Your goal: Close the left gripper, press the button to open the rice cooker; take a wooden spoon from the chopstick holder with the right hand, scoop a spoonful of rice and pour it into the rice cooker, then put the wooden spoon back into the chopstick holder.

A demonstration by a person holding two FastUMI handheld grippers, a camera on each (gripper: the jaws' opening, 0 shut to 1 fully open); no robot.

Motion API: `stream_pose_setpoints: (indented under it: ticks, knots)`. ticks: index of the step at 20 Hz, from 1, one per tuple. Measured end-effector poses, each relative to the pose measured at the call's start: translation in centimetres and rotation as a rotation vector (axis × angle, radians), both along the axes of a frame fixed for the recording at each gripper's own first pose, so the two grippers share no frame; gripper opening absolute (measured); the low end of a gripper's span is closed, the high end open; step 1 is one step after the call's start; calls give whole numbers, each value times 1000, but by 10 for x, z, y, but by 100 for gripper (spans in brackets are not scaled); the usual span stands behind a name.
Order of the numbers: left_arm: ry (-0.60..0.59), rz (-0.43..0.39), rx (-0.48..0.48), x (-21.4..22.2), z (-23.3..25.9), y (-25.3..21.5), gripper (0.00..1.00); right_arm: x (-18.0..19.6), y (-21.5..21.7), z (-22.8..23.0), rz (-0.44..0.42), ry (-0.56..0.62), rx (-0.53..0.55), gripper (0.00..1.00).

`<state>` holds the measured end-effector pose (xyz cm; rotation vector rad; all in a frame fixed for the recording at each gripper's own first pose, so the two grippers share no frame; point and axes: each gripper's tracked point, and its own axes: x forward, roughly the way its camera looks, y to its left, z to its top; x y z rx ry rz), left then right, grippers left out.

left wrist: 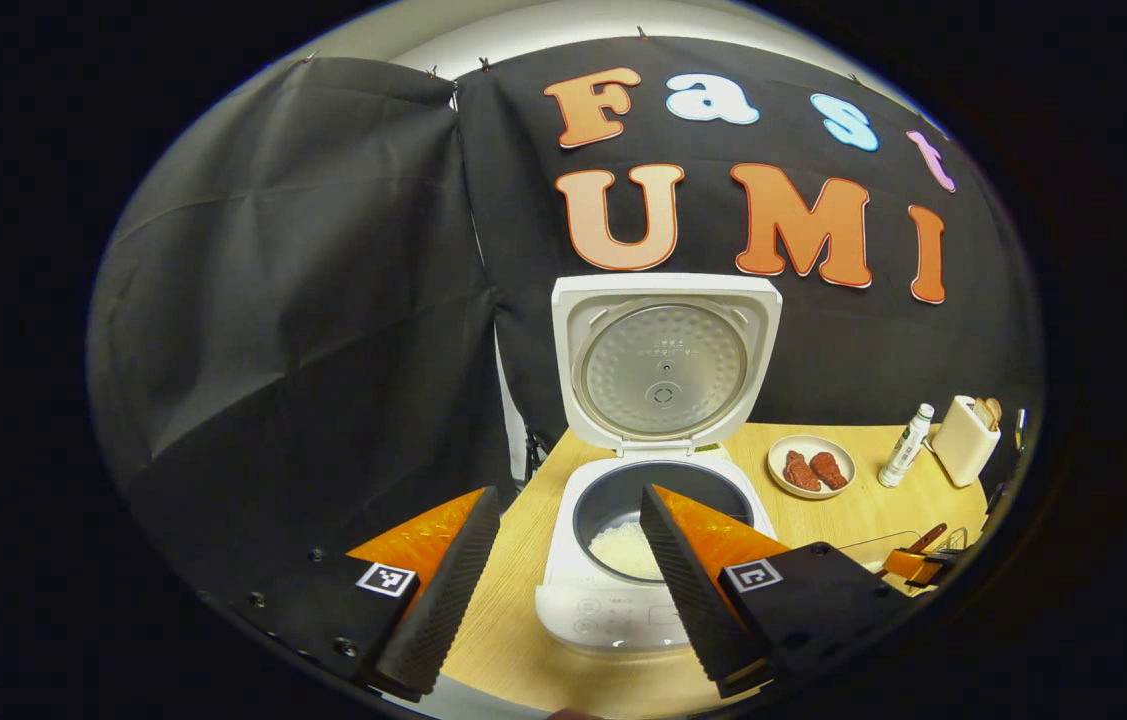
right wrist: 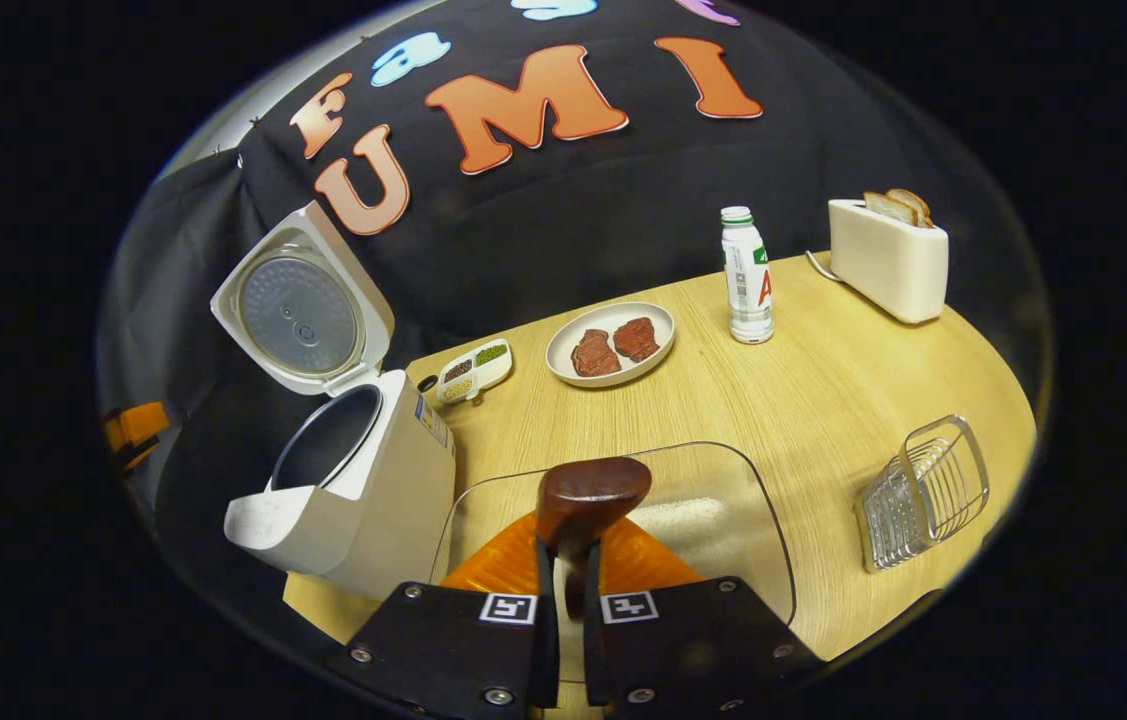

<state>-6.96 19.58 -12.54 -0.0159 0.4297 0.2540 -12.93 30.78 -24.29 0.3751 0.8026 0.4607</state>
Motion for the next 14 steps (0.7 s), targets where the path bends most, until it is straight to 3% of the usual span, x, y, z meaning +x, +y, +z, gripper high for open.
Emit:
stream_pose_setpoints:
  ticks: [2,3,12,14]
  knots:
    - [1,-6,-1,1,-2,0,92,0,2,-1,-12,26,23,10]
    - [1,-7,-2,-1,-2,-1,96,0,3,-1,-23,46,40,9]
    - [10,16,-19,-5,-7,14,92,1,19,2,-50,146,142,9]
    - [11,18,-12,-6,-7,15,96,2,19,2,-62,184,187,9]
